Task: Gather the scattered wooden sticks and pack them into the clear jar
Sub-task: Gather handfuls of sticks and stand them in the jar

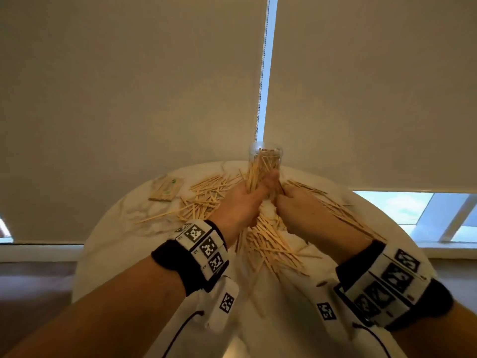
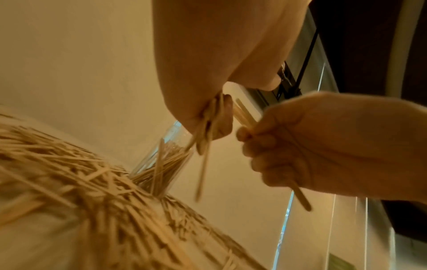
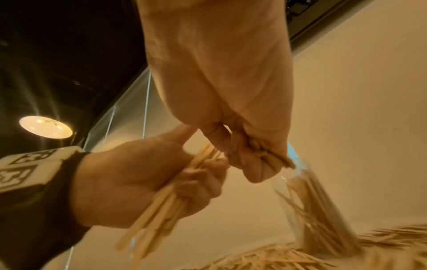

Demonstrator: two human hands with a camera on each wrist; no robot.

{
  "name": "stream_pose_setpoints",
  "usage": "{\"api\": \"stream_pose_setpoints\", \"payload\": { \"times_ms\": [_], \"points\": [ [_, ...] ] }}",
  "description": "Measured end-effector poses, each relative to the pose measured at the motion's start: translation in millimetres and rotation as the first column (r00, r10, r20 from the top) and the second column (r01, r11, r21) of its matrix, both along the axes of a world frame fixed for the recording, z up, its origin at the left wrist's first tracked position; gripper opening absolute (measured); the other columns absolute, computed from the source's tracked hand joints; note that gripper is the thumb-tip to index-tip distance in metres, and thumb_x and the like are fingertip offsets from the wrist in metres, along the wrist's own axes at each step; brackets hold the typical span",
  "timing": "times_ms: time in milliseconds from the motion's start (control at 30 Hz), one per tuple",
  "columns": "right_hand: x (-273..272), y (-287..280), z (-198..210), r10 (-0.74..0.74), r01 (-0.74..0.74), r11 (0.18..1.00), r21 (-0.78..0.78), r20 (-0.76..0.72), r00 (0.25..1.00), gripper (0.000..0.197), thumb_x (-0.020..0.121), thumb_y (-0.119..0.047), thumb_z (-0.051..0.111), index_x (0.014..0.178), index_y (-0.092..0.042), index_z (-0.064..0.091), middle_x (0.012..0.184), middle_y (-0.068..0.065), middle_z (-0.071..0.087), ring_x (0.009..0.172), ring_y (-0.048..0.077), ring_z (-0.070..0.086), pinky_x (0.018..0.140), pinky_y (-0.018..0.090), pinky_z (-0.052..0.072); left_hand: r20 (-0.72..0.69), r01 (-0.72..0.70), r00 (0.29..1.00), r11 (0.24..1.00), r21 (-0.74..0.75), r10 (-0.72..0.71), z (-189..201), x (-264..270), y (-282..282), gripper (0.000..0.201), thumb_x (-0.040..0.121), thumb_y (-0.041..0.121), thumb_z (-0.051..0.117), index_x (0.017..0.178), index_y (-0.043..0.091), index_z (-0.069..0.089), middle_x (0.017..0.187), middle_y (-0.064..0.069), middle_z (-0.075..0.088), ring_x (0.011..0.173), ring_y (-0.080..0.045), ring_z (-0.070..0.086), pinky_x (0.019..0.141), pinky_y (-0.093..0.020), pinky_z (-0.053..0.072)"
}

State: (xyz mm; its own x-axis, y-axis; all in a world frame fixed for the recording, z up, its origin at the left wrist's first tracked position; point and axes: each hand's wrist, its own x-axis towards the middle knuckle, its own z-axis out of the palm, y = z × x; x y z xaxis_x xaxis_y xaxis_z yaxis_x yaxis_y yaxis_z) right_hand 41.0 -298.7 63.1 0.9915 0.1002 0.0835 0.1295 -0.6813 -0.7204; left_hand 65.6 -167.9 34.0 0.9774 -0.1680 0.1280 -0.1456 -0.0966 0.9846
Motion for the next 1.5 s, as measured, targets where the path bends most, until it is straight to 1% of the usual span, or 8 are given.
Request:
{"api": "stream_pose_setpoints", "payload": {
  "times_ms": [200, 400, 500, 633, 833, 1033, 1267, 1500],
  "points": [
    [45.9, 37.6, -2.0, 0.163, -0.145, 0.983, -0.110, 0.183, 0.969, 0.035, 0.100, -0.009, 0.040, 0.133, -0.006, 0.049, 0.119, 0.010, 0.059, 0.104, 0.018, 0.057, 0.085, 0.026, 0.047, -0.058, -0.237, 0.971, 0.954, -0.182, 0.230, 12.1, 51.6, 0.8, 0.028, 0.091, 0.039, 0.059, 0.101, 0.015, 0.070, 0.100, -0.014, 0.074, 0.097, -0.031, 0.071, 0.091, -0.054, 0.055],
    [85.1, 41.5, -2.6, 0.230, -0.151, 0.947, -0.285, 0.266, 0.936, 0.029, 0.101, -0.034, 0.048, 0.128, -0.025, 0.055, 0.117, 0.000, 0.047, 0.096, 0.015, 0.055, 0.077, 0.024, 0.043, -0.140, -0.263, 0.965, 0.837, -0.479, 0.223, 14.1, 90.5, 16.5, 0.027, 0.104, 0.034, 0.047, 0.110, 0.010, 0.057, 0.089, -0.003, 0.067, 0.067, -0.014, 0.066, 0.056, -0.030, 0.054],
    [94.7, 32.8, -3.7, 0.218, -0.161, 0.952, -0.262, 0.203, 0.955, 0.050, 0.093, -0.047, 0.058, 0.139, -0.033, 0.043, 0.123, -0.003, 0.053, 0.107, 0.016, 0.057, 0.092, 0.035, 0.051, -0.135, -0.221, 0.975, 0.722, -0.656, 0.177, 15.8, 101.9, 21.2, 0.021, 0.107, 0.033, 0.042, 0.104, 0.015, 0.053, 0.077, -0.002, 0.062, 0.066, -0.014, 0.063, 0.062, -0.033, 0.055],
    [93.0, 24.6, -7.6, 0.208, -0.194, 0.957, -0.214, 0.044, 0.977, 0.045, 0.091, -0.046, 0.063, 0.126, -0.027, 0.043, 0.098, -0.006, 0.064, 0.080, 0.008, 0.064, 0.068, 0.025, 0.052, -0.117, -0.184, 0.982, 0.587, -0.788, 0.150, 18.9, 109.5, 15.3, 0.021, 0.106, 0.033, 0.042, 0.096, 0.015, 0.047, 0.061, 0.002, 0.042, 0.059, -0.012, 0.049, 0.066, -0.031, 0.047],
    [93.0, 14.6, 9.3, 0.243, -0.242, 0.953, 0.184, 0.021, 0.970, 0.015, 0.091, -0.036, 0.062, 0.100, -0.025, 0.059, 0.078, 0.003, 0.062, 0.060, 0.011, 0.053, 0.061, 0.029, 0.048, 0.026, 0.014, 1.000, 0.715, -0.699, 0.006, 23.1, 108.6, 17.7, 0.021, 0.106, 0.030, 0.042, 0.094, 0.013, 0.042, 0.070, -0.002, 0.048, 0.062, -0.015, 0.056, 0.067, -0.035, 0.051],
    [89.0, 16.8, 9.3, 0.259, -0.269, 0.962, 0.043, 0.162, 0.952, 0.016, 0.096, -0.029, 0.054, 0.083, -0.022, 0.061, 0.068, 0.000, 0.059, 0.045, 0.001, 0.050, 0.049, 0.025, 0.043, 0.034, 0.175, 0.983, 0.885, -0.432, -0.178, 24.5, 92.3, 6.4, 0.044, 0.105, 0.037, 0.042, 0.093, 0.009, 0.073, 0.098, -0.012, 0.071, 0.096, -0.033, 0.060, 0.098, -0.053, 0.041],
    [88.5, -1.3, 15.8, 0.324, -0.307, 0.939, -0.152, 0.101, 0.941, 0.028, 0.105, -0.038, 0.037, 0.105, -0.023, 0.061, 0.090, 0.005, 0.066, 0.079, 0.017, 0.064, 0.076, 0.038, 0.055, -0.055, 0.189, 0.968, 0.856, -0.481, -0.244, 34.5, 92.7, 21.0, 0.013, 0.099, 0.026, 0.056, 0.102, 0.014, 0.059, 0.118, -0.012, 0.070, 0.115, -0.029, 0.065, 0.094, -0.045, 0.050],
    [78.6, -10.9, 22.6, 0.331, -0.332, 0.878, -0.345, -0.064, 0.941, 0.024, 0.103, -0.040, 0.045, 0.104, -0.023, 0.062, 0.085, -0.002, 0.062, 0.076, 0.012, 0.057, 0.070, 0.028, 0.048, -0.090, -0.156, 0.987, 0.667, -0.728, 0.132, 46.9, 99.4, 57.0, 0.052, 0.094, 0.053, 0.055, 0.129, 0.014, 0.054, 0.117, -0.014, 0.070, 0.103, -0.031, 0.072, 0.092, -0.050, 0.055]
  ]
}}
